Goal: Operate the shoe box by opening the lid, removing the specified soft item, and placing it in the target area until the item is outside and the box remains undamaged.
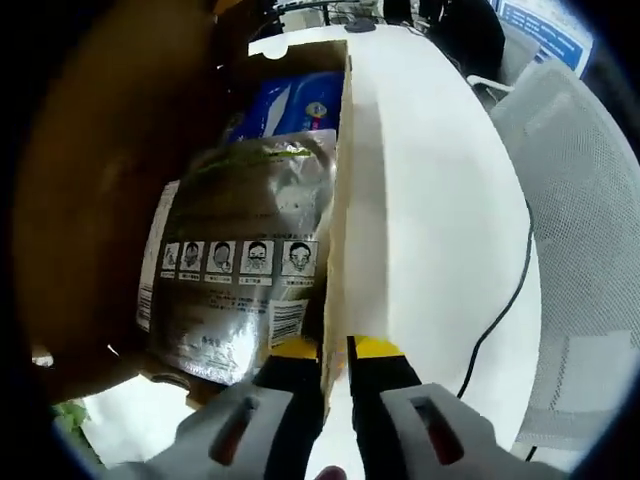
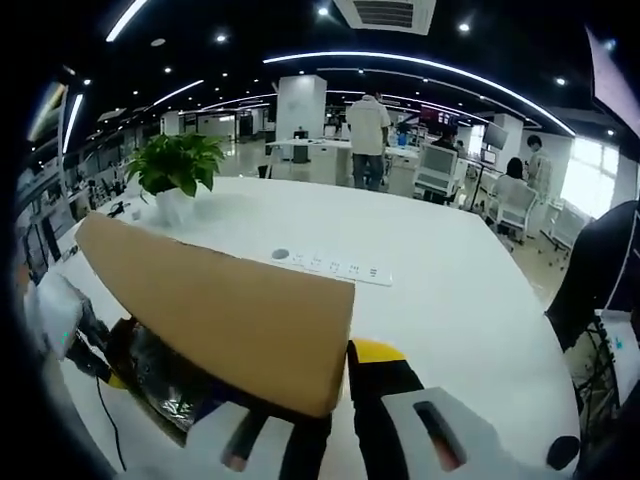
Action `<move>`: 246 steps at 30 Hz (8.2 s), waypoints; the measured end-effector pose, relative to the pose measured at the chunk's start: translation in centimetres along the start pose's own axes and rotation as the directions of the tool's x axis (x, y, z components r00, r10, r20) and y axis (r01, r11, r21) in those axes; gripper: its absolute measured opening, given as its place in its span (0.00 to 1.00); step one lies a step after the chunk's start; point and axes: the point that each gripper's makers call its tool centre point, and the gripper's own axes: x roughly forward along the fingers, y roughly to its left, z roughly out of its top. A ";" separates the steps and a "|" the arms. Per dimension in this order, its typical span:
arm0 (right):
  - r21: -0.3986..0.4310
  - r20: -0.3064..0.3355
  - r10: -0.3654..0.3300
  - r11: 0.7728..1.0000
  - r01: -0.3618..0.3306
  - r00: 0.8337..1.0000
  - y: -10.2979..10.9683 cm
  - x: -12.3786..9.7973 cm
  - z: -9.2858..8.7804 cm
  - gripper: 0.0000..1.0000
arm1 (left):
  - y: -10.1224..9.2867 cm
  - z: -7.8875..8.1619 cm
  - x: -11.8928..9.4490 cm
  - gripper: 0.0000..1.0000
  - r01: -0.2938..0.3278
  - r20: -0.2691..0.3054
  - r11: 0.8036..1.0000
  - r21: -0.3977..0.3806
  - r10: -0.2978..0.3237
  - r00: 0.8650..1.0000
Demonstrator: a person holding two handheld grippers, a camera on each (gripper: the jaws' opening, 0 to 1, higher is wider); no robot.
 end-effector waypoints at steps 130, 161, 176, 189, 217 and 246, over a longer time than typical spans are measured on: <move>0.157 -0.250 0.031 0.988 0.009 0.968 -1.7 8.3 1.7 0.00 | -1.1 0.2 -0.2 0.01 0.097 0.003 0.993 -0.066 -0.097 0.995; 0.209 -0.436 0.107 0.978 -0.015 0.894 -1.7 9.9 0.3 0.00 | -0.9 0.2 -0.2 0.01 0.095 0.001 0.993 -0.069 -0.096 0.995; 0.222 -0.463 0.110 0.975 -0.005 0.880 -2.3 12.6 -0.7 0.00 | -1.1 0.1 -0.2 0.01 0.098 0.003 0.994 -0.055 -0.098 0.995; 0.207 -0.451 0.081 0.978 0.015 0.889 -2.4 13.5 -1.6 0.00 | -1.1 0.0 0.0 0.01 0.099 -0.001 0.992 -0.077 -0.100 0.995; 0.270 -0.448 0.126 0.963 -0.001 0.885 -1.1 14.0 -4.7 0.05 | -1.0 0.0 -0.1 0.01 0.092 -0.016 0.993 -0.068 -0.094 0.995; 0.059 -0.292 0.199 0.980 -0.191 0.935 0.5 3.6 -1.9 0.20 | -1.3 0.1 -0.1 0.01 0.090 -0.027 0.993 -0.083 -0.092 0.995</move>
